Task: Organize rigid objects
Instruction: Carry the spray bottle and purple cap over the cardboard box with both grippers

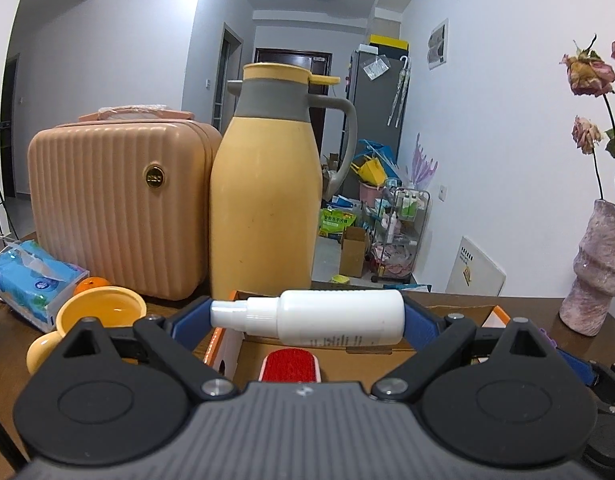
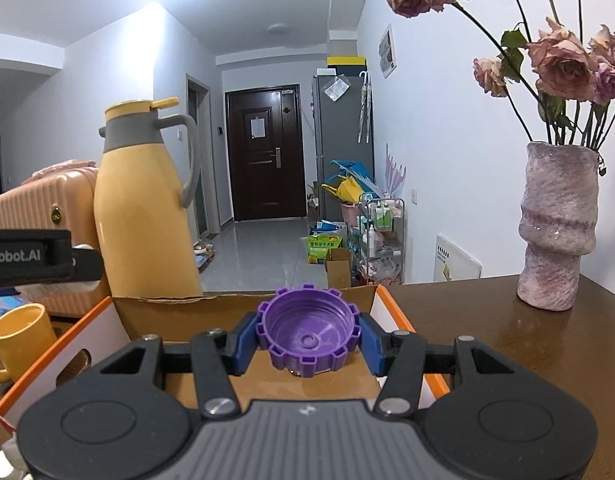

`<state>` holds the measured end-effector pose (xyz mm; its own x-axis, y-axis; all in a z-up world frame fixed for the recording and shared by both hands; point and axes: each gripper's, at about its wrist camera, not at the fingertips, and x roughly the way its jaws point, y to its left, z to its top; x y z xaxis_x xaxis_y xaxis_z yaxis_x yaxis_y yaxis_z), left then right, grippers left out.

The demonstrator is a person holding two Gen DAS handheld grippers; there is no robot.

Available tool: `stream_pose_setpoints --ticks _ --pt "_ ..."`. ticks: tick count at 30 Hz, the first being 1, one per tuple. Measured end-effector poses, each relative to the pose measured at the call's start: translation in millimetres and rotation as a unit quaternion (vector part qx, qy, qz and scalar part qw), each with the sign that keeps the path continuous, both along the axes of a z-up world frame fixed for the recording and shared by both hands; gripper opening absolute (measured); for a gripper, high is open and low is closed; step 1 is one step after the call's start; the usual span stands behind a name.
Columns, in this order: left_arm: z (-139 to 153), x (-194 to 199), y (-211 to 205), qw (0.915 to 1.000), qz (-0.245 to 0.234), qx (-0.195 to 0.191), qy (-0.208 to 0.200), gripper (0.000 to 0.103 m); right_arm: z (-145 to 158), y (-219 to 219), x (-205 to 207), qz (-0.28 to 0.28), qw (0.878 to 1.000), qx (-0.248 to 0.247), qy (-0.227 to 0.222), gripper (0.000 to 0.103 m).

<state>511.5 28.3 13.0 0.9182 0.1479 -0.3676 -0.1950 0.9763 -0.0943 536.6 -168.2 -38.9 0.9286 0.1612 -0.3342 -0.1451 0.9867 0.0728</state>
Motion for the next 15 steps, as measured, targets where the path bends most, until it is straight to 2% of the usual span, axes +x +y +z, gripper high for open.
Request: stream_pose_setpoints --ticks 6,13,14,15 --pt "-8.7 14.2 -0.8 0.9995 -0.014 0.019 0.022 0.097 -6.6 0.8 6.0 0.005 1.000 -0.009 0.013 0.052" --pt "-16.6 22.6 -3.3 0.9978 -0.006 0.040 0.052 0.098 -8.9 1.3 9.0 0.017 0.999 -0.013 0.026 0.053" --pt "-17.5 23.0 -3.6 0.9974 -0.003 0.042 0.058 0.099 -9.3 1.7 9.0 0.017 0.999 -0.014 0.028 0.063" --pt "-18.2 23.0 -3.1 0.9973 -0.002 0.043 0.060 0.103 -9.3 1.8 9.2 0.015 0.999 -0.015 0.030 0.083"
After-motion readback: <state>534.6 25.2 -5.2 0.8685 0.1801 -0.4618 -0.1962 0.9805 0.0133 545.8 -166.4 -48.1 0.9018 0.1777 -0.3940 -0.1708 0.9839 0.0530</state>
